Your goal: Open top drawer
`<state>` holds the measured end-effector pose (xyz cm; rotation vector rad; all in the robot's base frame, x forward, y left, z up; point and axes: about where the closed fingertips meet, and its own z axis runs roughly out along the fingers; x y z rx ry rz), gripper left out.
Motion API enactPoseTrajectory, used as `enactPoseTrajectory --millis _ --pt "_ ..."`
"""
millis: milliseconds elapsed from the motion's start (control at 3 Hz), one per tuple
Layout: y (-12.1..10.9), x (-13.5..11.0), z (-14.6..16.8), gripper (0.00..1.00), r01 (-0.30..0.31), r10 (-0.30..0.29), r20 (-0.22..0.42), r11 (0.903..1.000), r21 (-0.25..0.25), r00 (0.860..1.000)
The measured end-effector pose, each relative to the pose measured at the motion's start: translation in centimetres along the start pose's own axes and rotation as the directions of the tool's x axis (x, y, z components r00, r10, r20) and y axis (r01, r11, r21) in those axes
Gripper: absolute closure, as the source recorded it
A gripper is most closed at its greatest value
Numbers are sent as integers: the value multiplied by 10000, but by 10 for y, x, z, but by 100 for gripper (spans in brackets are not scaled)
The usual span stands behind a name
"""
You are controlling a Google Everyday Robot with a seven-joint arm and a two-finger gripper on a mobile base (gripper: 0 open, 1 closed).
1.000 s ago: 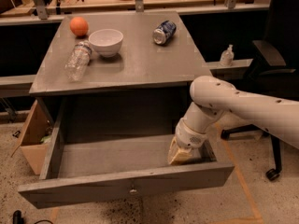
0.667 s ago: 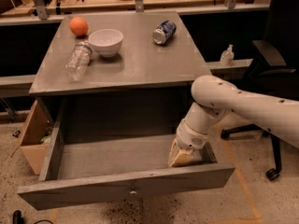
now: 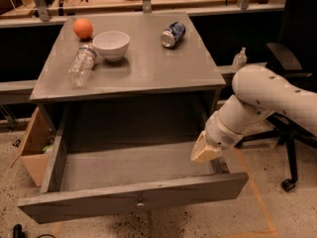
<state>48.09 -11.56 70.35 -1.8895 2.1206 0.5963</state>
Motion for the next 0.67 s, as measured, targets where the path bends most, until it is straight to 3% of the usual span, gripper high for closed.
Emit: enactPoseTrajectory --millis 333,667 --pt "-3 14 -49 100 -698 615 579 9856 1540 9964" --pt "-2 16 -50 82 -741 654 593 9845 1587 9961"
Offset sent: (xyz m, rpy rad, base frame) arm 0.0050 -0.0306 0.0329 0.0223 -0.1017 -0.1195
